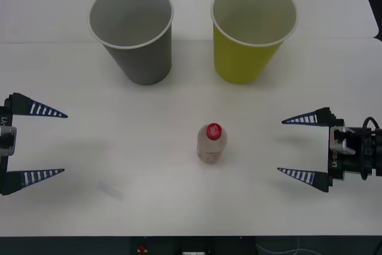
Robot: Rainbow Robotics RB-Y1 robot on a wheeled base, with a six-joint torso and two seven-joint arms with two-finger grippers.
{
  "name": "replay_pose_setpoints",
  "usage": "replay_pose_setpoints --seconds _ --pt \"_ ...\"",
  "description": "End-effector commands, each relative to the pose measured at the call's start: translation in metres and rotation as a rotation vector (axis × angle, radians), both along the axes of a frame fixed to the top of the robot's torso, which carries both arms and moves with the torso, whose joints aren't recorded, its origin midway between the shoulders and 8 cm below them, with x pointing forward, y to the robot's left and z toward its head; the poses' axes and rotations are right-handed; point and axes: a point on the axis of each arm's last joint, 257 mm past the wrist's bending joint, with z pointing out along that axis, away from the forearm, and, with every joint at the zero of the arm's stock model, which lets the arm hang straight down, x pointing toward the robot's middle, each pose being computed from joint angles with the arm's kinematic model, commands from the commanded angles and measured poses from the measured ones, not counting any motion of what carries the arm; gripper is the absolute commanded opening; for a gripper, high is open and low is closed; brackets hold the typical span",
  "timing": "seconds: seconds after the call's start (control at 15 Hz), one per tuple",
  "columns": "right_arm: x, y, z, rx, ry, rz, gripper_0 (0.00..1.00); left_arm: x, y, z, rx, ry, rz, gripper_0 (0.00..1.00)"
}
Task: Put the can into the green bin and the plastic bottle into the gray bin
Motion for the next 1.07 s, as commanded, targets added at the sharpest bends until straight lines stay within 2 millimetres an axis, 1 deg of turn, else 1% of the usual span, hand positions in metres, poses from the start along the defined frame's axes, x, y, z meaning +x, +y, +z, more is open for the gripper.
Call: replay_pose_setpoints --seconds 0.07,0.13,0.4,0.73,0.87,1.07 --pt "0.001 0.018 -0.003 0.051 0.011 0.003 1.00 0.000 0.000 0.000 0.000 0.000 0.000 1.00" --pt "0.002 0.022 -0.005 0.066 0.016 0.001 1.00 0.000 0.000 0.000 0.000 0.000 0.000 1.00" --pt "0.006 0.050 -0.020 0.142 0.051 0.003 1.00 0.000 0.000 0.000 0.000 0.000 0.000 1.00" --pt "0.010 0.084 -0.030 0.218 0.072 0.013 1.00 0.000 0.000 0.000 0.000 0.000 0.000 1.00" --pt "0.013 0.097 -0.035 0.218 0.065 0.017 1.00 0.000 0.000 0.000 0.000 0.000 0.000 1.00" --pt "0.017 0.117 -0.037 0.251 0.068 0.020 1.00 0.000 0.000 0.000 0.000 0.000 0.000 1.00"
